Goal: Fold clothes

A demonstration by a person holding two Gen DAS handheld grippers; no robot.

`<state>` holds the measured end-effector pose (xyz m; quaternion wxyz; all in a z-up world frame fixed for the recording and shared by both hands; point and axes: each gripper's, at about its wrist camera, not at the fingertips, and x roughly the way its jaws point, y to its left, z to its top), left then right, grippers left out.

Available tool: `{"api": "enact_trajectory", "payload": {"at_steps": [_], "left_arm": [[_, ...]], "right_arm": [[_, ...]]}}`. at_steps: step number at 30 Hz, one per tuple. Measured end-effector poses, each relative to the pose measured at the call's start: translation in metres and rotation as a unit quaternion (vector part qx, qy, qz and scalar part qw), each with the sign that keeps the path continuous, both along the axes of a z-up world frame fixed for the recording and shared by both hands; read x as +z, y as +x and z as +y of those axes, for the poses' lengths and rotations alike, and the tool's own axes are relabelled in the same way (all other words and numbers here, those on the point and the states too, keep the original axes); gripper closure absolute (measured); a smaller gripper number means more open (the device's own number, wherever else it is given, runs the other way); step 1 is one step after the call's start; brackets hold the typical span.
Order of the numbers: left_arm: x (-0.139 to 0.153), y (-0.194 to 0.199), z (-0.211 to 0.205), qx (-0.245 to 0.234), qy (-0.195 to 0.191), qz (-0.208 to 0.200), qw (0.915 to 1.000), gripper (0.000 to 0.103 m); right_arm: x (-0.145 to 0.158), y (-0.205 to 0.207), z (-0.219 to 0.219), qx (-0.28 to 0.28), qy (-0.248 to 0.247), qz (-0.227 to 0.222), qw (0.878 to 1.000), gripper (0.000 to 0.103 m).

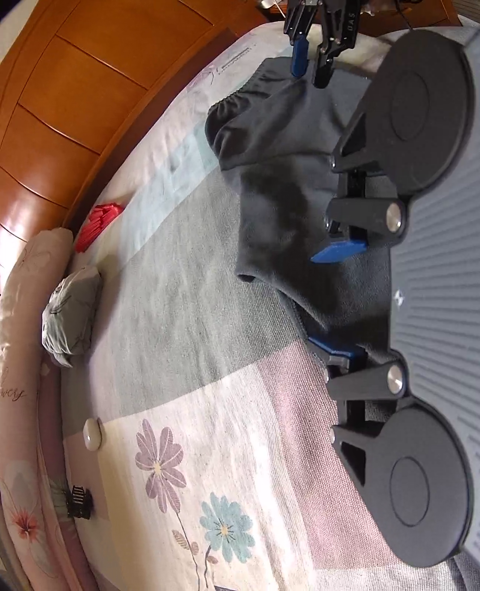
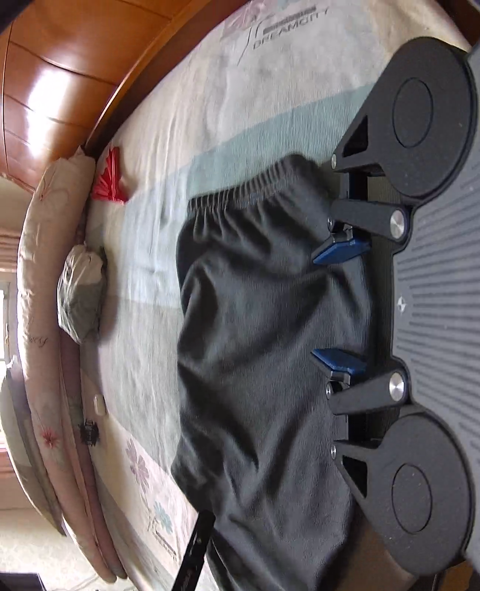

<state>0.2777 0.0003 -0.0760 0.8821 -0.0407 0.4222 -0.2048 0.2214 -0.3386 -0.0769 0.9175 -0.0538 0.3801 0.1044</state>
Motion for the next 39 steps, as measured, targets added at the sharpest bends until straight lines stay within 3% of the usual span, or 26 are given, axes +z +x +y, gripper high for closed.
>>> {"api": "enact_trajectory", "payload": {"at_steps": [5,7,10,13,15,19,26,30,34,39], "left_arm": [[0.015,-0.034,-0.03,-0.094,-0.013,-0.025,0.9951,0.05],[0.01,-0.05,-0.044,-0.132,-0.015,-0.021,0.991,0.049],[-0.012,-0.073,-0.061,-0.17,-0.001,0.004,0.9855,0.046],[-0.018,-0.091,-0.059,-0.167,0.004,-0.003,0.986,0.044],[-0.009,-0.09,-0.059,-0.164,0.006,0.009,0.9865,0.043],[-0.001,-0.089,-0.06,-0.155,0.017,-0.01,0.9877,0.04],[-0.009,-0.095,-0.039,-0.121,0.002,0.025,0.9923,0.037],[0.009,-0.076,-0.043,-0.107,0.017,0.002,0.9941,0.037],[0.025,-0.04,-0.063,-0.11,0.001,-0.018,0.9937,0.036],[0.008,0.011,-0.095,-0.128,-0.046,0.014,0.9907,0.034]], "right_arm": [[0.002,0.011,-0.009,-0.012,0.015,-0.016,1.0,0.047],[-0.008,0.021,-0.012,-0.024,-0.007,-0.004,1.0,0.046],[-0.011,0.021,-0.031,-0.037,0.035,-0.003,0.999,0.048],[-0.009,0.016,-0.034,-0.047,0.044,0.001,0.998,0.051],[-0.01,0.012,-0.032,-0.05,0.046,0.002,0.998,0.046],[-0.013,0.005,-0.029,-0.054,0.05,0.005,0.997,0.037],[-0.003,0.0,-0.028,-0.057,0.07,-0.007,0.996,0.033],[0.01,0.001,-0.029,-0.056,0.088,-0.022,0.994,0.03],[0.02,0.034,0.001,-0.021,0.065,-0.034,0.997,0.028],[0.002,0.081,0.026,-0.005,0.047,-0.004,0.999,0.028]]}}
